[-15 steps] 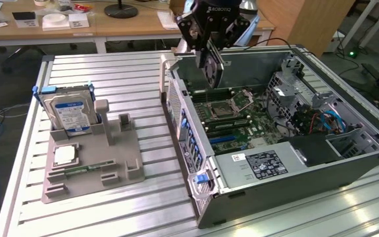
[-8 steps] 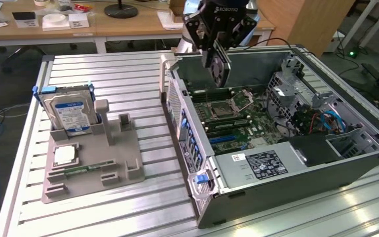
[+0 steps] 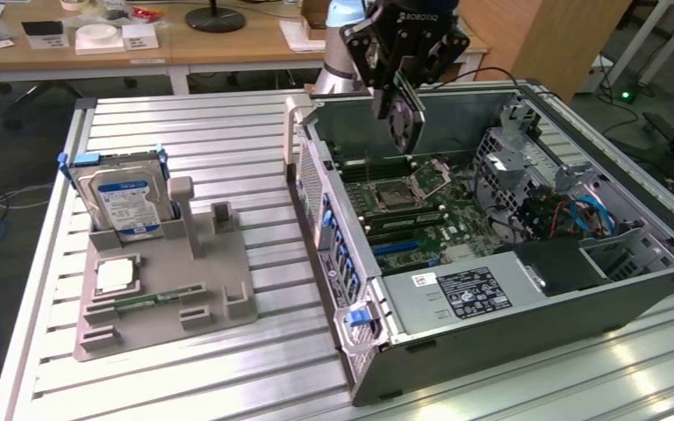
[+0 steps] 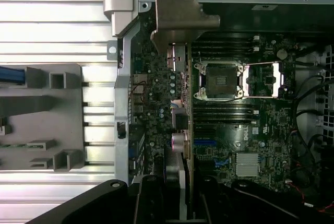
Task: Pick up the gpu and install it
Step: 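Pick up the gpu and move the gpu toward the slot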
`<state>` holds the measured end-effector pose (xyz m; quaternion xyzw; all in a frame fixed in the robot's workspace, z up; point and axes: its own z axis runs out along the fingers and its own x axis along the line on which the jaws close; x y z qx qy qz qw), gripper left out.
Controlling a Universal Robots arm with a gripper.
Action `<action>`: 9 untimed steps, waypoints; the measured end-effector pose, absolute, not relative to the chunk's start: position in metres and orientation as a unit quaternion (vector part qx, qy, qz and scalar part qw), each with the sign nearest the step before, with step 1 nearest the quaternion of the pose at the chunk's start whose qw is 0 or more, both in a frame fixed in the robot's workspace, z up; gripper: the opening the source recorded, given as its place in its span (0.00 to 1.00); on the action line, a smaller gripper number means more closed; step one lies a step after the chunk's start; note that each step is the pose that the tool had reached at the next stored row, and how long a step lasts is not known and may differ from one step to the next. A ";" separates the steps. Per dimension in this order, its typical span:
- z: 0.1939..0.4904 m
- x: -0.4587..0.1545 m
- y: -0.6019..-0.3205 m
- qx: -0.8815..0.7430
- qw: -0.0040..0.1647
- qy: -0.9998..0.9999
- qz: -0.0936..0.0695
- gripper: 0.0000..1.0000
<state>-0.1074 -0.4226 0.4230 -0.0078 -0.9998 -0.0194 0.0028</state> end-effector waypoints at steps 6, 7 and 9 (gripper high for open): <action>0.423 -0.096 -0.423 -0.008 0.003 -1.000 -0.019 0.28; 0.423 -0.091 -0.423 -0.008 0.003 -1.000 -0.019 0.28; 0.423 -0.075 -0.423 -0.008 0.003 -1.000 -0.019 0.28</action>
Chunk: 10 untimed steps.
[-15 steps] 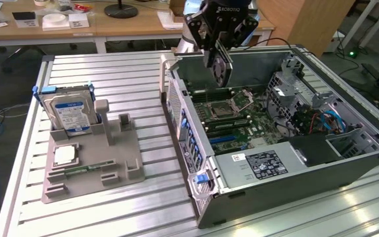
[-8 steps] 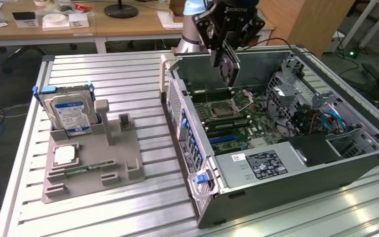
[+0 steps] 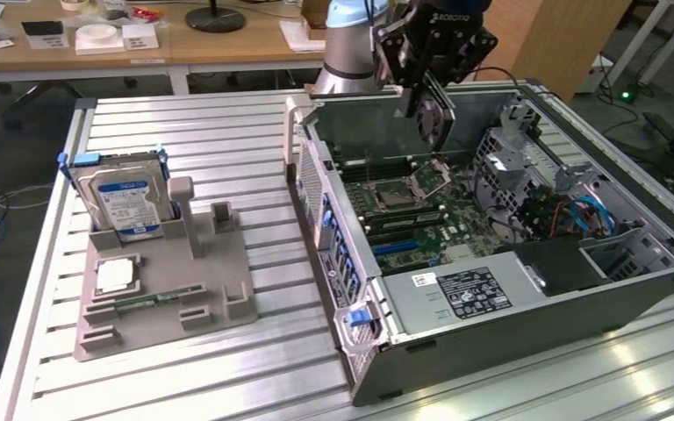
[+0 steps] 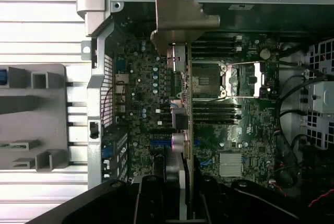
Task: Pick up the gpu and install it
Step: 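Pick up the gpu and move the gpu toward the slot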
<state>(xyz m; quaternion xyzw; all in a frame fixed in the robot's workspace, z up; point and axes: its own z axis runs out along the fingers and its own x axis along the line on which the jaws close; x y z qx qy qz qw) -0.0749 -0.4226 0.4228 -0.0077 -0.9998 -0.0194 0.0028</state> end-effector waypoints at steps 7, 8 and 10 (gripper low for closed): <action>0.423 -0.060 -0.423 -0.008 0.003 -1.000 -0.019 0.28; 0.423 -0.058 -0.423 -0.008 0.003 -1.000 -0.019 0.28; 0.423 -0.055 -0.423 -0.008 0.003 -1.000 -0.019 0.28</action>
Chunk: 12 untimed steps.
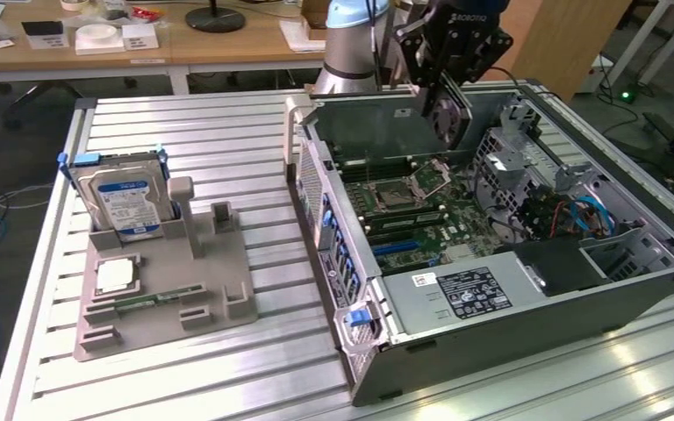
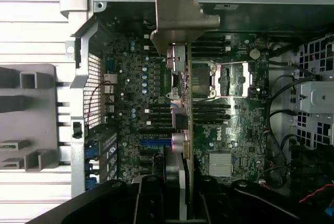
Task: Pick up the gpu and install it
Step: 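Pick up the gpu and move the gpu toward the slot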
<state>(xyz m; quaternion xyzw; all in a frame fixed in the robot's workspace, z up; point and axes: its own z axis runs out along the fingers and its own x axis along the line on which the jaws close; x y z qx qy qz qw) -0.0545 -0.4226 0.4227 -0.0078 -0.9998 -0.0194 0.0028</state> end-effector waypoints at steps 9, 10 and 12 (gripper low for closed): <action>0.423 -0.036 -0.423 -0.008 0.003 -1.000 -0.019 0.28; 0.423 -0.034 -0.423 -0.008 0.003 -1.000 -0.019 0.28; 0.423 -0.030 -0.423 -0.008 0.003 -1.000 -0.019 0.28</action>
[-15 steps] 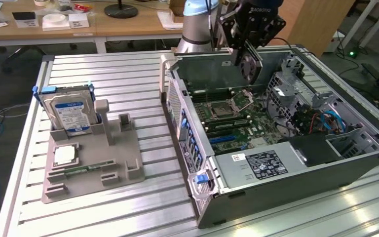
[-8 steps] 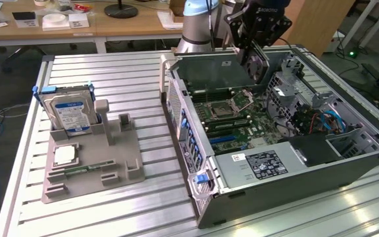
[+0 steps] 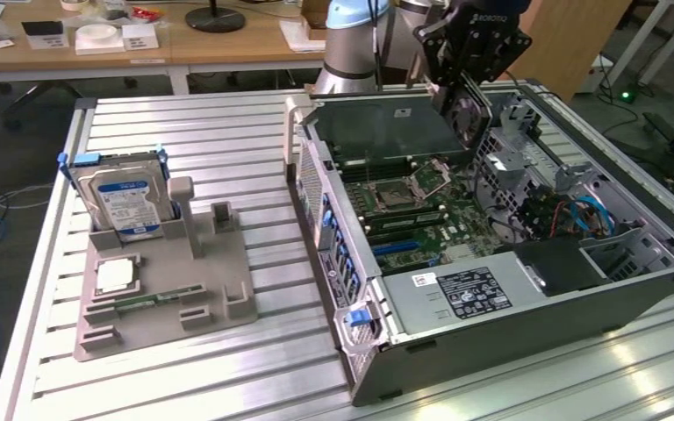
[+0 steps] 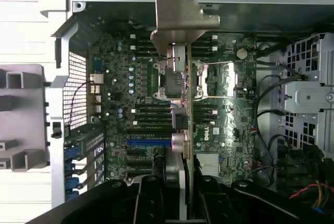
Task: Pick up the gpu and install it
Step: 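Pick up the gpu and move the gpu toward the slot, then insert the gpu into the slot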
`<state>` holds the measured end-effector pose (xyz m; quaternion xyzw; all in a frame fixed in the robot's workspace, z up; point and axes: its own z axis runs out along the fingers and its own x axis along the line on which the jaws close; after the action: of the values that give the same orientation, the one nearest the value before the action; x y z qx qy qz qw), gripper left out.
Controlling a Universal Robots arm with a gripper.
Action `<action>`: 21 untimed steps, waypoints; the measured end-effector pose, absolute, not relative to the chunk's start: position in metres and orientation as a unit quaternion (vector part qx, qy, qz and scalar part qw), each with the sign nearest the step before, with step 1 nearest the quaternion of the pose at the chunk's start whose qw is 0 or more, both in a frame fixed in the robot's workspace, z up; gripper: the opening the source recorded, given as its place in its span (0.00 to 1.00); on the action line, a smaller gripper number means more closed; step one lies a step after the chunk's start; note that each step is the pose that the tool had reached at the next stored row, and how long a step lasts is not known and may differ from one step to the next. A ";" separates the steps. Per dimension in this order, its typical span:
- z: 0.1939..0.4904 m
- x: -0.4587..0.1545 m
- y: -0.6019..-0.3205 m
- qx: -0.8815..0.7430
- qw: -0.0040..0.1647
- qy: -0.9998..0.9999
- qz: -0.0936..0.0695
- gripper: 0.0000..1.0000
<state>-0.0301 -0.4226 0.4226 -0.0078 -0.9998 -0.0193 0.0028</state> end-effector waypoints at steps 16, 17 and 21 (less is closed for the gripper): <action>0.423 -0.023 -0.423 -0.008 0.003 -1.000 -0.019 0.28; 0.423 -0.023 -0.423 -0.008 0.003 -1.000 -0.019 0.28; 0.423 -0.023 -0.423 0.007 0.003 -1.000 -0.019 0.28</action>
<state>-0.0231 -0.4226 0.4225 0.0069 -0.9998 -0.0193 0.0031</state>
